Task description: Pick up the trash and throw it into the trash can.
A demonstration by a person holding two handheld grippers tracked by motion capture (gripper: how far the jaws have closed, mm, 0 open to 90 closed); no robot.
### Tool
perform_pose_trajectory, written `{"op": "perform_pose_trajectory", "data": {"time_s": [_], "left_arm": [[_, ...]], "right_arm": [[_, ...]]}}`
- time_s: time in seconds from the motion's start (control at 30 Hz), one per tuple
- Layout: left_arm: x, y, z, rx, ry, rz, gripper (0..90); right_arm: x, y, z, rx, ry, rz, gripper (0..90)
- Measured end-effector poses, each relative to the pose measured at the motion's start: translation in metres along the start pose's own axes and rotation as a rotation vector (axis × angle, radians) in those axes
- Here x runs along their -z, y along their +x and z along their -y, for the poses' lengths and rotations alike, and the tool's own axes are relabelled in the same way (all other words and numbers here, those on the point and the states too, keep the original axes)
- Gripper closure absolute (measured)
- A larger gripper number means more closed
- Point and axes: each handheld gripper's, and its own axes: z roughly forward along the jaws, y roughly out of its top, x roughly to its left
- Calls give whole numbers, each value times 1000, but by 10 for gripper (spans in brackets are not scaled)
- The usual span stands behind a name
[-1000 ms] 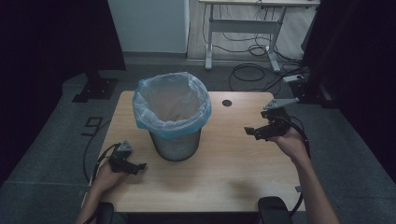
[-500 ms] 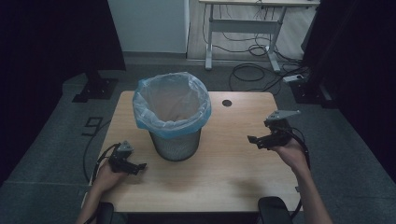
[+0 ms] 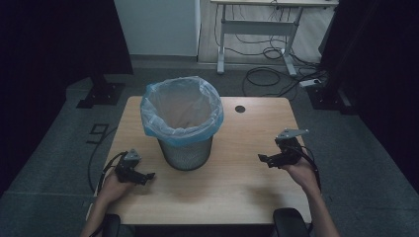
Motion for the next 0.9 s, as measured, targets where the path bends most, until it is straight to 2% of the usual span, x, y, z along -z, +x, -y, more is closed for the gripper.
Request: {"op": "perform_pose_trajectory", "data": {"time_s": [0.57,0.9], "left_arm": [[0,0,0,0,1,0,0],[0,0,0,0,1,0,0]], "right_arm": [[-33,4,32,14,31,30,22],[-60,13,52,25,63,-1,22]]}}
